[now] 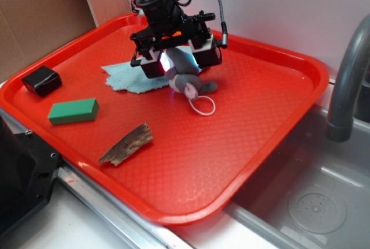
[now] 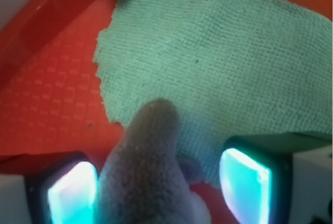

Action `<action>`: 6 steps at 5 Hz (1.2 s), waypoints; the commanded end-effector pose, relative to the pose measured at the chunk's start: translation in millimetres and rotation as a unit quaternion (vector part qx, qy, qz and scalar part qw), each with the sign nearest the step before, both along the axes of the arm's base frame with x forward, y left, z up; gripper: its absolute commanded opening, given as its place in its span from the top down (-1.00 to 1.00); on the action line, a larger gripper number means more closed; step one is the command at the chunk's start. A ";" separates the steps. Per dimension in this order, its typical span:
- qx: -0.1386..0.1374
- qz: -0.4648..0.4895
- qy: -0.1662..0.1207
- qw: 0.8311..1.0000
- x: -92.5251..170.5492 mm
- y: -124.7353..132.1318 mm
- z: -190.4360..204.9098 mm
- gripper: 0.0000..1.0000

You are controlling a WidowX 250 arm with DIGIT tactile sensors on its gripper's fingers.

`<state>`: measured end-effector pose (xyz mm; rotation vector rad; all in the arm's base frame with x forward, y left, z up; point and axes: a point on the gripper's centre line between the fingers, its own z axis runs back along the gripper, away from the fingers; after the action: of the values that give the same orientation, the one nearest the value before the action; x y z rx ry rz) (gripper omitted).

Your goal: Grab the gray animal.

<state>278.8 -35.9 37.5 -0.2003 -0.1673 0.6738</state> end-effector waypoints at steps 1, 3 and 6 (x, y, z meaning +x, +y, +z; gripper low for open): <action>0.000 0.010 -0.010 1.000 -1.2 -5.1 3.2 1.00; 0.016 0.029 -0.029 0.999 -9.9 -0.3 37.6 1.00; -0.020 -0.007 0.025 0.999 -55.4 28.3 160.1 1.00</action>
<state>217.7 -15.2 184.0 -0.2092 -0.0493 0.6538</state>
